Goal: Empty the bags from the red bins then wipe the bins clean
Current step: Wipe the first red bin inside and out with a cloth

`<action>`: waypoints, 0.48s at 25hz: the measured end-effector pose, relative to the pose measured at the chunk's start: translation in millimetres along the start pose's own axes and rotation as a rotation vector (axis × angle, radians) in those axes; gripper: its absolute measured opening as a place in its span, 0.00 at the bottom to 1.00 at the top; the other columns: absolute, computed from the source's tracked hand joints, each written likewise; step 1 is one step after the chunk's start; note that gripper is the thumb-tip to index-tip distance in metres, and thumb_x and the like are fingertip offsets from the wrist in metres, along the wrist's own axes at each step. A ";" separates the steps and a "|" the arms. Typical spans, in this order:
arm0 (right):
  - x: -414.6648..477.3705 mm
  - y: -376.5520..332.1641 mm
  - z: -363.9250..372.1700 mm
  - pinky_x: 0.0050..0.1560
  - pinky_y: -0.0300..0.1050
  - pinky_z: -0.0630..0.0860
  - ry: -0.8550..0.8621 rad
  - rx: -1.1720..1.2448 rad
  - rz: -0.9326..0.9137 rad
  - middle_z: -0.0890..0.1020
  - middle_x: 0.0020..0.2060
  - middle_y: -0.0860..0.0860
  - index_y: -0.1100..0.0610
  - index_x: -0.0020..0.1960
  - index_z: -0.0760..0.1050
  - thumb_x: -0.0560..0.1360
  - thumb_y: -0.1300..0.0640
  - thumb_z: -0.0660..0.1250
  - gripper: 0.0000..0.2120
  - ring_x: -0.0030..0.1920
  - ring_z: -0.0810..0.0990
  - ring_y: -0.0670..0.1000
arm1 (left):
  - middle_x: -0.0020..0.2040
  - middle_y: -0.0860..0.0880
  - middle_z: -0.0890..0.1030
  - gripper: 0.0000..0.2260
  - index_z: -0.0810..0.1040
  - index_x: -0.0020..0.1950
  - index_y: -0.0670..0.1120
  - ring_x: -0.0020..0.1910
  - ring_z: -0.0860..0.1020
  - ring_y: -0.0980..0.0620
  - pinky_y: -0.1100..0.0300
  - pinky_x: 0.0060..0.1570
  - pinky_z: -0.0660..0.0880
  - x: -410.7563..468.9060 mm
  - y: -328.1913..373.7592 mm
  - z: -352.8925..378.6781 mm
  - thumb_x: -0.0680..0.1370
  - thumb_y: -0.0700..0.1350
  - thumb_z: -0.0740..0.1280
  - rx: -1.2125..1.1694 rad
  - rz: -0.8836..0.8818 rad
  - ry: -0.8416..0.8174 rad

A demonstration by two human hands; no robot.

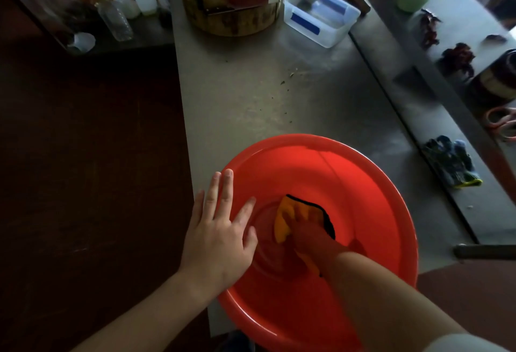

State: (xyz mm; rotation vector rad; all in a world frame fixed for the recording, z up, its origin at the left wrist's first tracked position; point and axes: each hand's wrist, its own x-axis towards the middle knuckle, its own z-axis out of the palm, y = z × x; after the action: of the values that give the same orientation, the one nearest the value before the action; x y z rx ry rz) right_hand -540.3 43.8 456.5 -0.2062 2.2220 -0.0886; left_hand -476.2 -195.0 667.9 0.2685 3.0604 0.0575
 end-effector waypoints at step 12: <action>-25.4 -57.6 3.3 0.76 0.67 0.39 0.058 -0.207 -0.165 0.39 0.82 0.50 0.43 0.82 0.39 0.80 0.42 0.64 0.42 0.79 0.37 0.66 | 0.81 0.39 0.40 0.25 0.68 0.77 0.55 0.80 0.40 0.40 0.39 0.77 0.53 -1.1 -2.8 2.2 0.80 0.58 0.56 0.037 0.004 -0.008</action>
State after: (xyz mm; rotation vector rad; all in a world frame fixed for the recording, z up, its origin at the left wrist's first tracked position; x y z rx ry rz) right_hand -515.6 -8.3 482.1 -0.5067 2.2684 0.0471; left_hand -475.4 -197.8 665.6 0.2756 3.0552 0.0003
